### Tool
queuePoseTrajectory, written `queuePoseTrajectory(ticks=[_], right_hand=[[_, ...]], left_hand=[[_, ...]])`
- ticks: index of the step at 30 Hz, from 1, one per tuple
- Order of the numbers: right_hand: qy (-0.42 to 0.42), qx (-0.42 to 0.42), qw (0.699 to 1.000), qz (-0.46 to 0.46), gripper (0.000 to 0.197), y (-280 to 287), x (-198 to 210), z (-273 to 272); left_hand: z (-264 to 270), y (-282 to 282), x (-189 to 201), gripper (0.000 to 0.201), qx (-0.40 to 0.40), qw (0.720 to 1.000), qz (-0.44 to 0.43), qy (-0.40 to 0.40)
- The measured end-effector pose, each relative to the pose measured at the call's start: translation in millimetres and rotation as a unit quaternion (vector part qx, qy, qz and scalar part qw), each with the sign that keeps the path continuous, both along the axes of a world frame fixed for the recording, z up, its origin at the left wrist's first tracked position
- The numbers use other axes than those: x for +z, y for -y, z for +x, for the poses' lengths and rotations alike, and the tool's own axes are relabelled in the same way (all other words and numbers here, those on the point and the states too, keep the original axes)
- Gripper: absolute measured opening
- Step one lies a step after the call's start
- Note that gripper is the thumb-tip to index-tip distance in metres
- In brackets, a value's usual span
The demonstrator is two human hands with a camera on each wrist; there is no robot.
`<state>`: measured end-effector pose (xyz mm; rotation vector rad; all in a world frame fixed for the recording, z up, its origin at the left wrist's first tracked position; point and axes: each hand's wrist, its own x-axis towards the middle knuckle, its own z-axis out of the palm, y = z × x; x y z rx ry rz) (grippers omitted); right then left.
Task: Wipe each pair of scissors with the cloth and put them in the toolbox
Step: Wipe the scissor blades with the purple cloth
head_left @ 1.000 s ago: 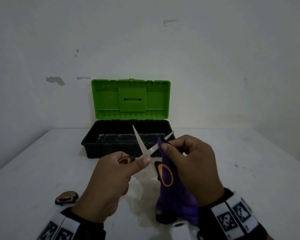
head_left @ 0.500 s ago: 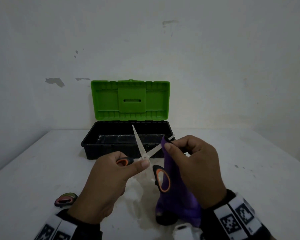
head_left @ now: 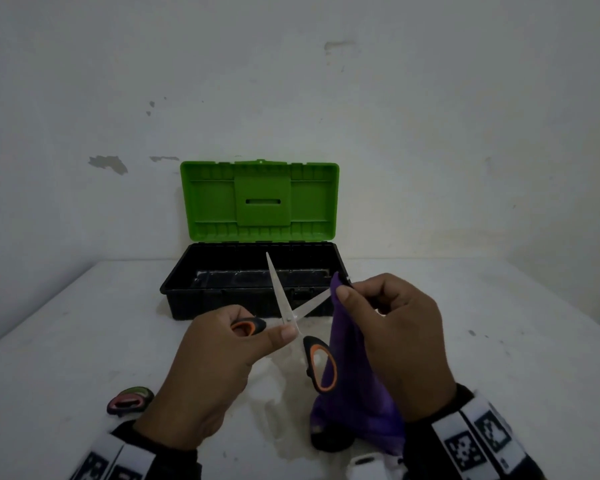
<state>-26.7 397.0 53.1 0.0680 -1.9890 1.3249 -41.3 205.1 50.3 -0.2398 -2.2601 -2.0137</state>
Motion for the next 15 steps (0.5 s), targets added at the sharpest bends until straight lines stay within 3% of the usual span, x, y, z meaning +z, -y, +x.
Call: queuePoseTrajectory(ticks=[5, 12, 15], right_hand=[[0.020, -0.031, 0.997, -0.068, 0.013, -24, 6, -11], [0.034, -0.022, 0.998, 0.038, 0.016, -4, -2, -1], [0.041, -0.053, 0.997, 0.030, 0.017, -8, -6, -7]], left_hand=[[-2, 5, -6, 0.042, 0.036, 0.998, -0.036, -0.037], [-1, 0, -10, 0.042, 0.079, 0.984, -0.136, -0.082], [2, 0, -8, 0.043, 0.088, 0.978, -0.165, -0.094]])
